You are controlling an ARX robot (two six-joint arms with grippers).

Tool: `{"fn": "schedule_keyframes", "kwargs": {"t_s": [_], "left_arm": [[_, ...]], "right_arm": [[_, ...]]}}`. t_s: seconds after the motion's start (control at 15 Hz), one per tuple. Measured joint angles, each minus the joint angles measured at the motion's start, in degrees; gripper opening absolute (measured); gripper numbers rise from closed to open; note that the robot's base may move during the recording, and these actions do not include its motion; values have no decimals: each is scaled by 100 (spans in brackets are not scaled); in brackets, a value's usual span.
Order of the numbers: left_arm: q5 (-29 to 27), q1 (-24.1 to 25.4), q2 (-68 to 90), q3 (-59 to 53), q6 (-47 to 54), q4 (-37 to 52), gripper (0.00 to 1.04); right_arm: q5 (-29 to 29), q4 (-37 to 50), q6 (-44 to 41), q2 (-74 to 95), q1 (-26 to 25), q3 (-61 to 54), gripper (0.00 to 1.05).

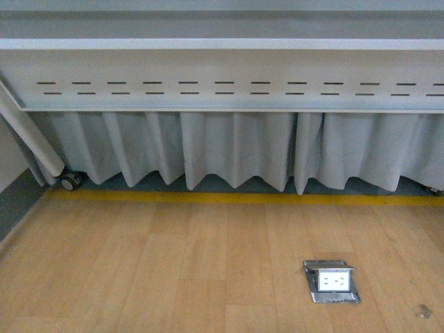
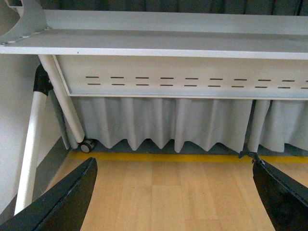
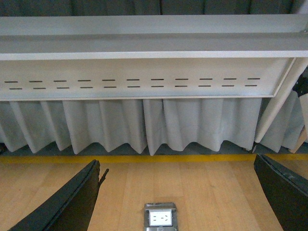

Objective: Open oven

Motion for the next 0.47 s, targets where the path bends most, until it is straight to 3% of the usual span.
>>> {"fn": "schedule_keyframes", "kwargs": {"t_s": [0.47], "left_arm": [[0,0,0,0,0,0,98]], "right_arm": [[0,0,0,0,0,0,98]]}}
